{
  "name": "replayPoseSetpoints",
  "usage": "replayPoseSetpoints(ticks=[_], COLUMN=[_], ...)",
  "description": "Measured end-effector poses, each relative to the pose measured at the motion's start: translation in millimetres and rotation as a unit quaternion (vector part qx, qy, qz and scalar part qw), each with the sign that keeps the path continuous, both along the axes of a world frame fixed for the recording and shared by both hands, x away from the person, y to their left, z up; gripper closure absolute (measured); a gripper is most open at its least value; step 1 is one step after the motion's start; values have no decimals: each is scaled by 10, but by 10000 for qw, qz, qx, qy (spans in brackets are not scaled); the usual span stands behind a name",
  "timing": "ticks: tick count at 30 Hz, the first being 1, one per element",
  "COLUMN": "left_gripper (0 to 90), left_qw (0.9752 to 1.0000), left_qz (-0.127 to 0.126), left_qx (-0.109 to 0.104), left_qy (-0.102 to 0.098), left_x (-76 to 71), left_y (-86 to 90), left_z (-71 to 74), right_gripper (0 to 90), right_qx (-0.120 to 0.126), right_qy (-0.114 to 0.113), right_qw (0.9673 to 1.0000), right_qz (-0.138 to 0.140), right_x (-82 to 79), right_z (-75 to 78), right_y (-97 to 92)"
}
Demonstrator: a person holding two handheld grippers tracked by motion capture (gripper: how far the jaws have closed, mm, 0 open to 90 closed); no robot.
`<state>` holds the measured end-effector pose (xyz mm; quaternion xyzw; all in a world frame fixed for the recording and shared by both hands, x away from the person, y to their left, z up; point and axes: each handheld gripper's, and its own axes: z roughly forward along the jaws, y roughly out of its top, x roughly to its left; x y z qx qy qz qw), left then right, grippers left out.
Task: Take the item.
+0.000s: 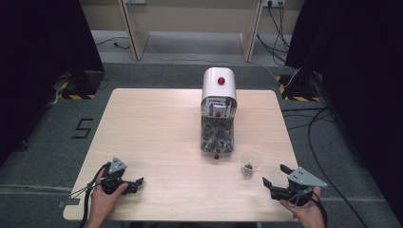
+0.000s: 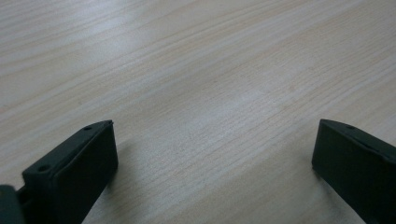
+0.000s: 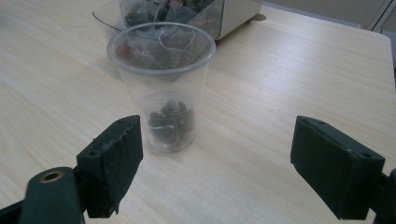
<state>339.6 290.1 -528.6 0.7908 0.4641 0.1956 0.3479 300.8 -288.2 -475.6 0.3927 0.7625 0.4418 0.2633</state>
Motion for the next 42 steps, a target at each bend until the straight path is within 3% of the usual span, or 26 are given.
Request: replayPoseSetpoints(ticks=[42], left_gripper=[0], left_qw=[10000], left_qz=[5], left_qx=[-5], left_qy=[-4], left_x=[-1], left_y=[-1], left_z=[0], right_gripper=[184], right_qx=[-245], right_qy=[436], right_qw=[9983], right_qz=[-299], right_x=[-131], right_z=[-393], right_y=[-65])
